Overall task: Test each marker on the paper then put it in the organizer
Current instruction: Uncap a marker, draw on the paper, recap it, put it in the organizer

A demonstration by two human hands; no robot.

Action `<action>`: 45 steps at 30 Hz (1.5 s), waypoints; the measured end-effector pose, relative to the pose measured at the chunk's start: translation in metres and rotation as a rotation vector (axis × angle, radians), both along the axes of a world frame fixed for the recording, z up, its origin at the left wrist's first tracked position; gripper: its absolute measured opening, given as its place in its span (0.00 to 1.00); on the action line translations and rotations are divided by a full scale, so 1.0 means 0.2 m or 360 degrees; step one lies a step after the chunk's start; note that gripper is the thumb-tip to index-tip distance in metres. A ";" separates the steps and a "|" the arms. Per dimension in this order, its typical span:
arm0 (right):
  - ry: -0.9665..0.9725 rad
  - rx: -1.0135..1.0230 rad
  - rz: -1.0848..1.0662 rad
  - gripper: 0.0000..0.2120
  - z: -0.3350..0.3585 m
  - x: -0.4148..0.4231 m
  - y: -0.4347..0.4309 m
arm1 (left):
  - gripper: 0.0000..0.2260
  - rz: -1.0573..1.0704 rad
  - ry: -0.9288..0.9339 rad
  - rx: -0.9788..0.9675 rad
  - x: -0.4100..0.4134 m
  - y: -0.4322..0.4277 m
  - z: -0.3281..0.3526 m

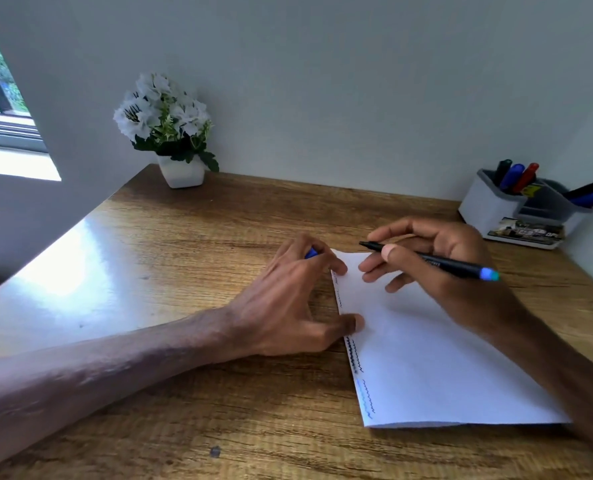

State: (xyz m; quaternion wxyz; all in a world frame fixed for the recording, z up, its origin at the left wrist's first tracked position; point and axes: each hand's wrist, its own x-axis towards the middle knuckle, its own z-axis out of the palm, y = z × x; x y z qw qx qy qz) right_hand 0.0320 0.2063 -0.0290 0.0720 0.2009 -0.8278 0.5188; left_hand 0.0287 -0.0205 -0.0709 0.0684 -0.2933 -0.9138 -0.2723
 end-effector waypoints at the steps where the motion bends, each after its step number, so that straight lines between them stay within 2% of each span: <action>1: -0.0040 -0.0057 0.0043 0.07 0.01 0.00 0.00 | 0.33 -0.0009 0.0005 -0.0013 0.00 0.00 0.00; 4: -0.0175 -0.0129 0.0199 0.09 0.04 0.01 0.00 | 0.35 -0.0045 0.0024 -0.0063 -0.01 -0.01 0.00; 7: -0.0248 -0.0065 0.0289 0.10 0.03 0.03 0.00 | 0.36 -0.0077 0.0073 -0.0093 -0.02 -0.02 0.00; 11: -0.0184 0.0002 0.0320 0.07 -0.03 0.02 -0.01 | 0.37 -0.0112 0.0119 -0.0155 -0.03 -0.03 0.00; 16: -0.0210 -0.0050 0.0242 0.10 -0.09 0.01 -0.03 | 0.38 -0.0160 0.0143 -0.0212 -0.03 -0.02 0.00; 20: -0.0135 0.0000 0.0222 0.05 -0.09 0.01 -0.05 | 0.39 -0.0160 0.0142 -0.0205 -0.03 -0.02 0.00; 32: -0.0022 0.0065 0.0277 0.03 -0.11 0.00 -0.06 | 0.38 -0.0168 0.0140 -0.0200 -0.03 -0.02 0.00; 42: 0.0046 0.0161 0.0287 0.02 -0.10 -0.01 -0.06 | 0.38 -0.0177 0.0161 -0.0189 -0.03 -0.02 -0.01; 45: 0.0066 0.0189 0.0278 0.07 -0.11 -0.01 -0.06 | 0.38 -0.0182 0.0162 -0.0189 -0.03 -0.03 -0.01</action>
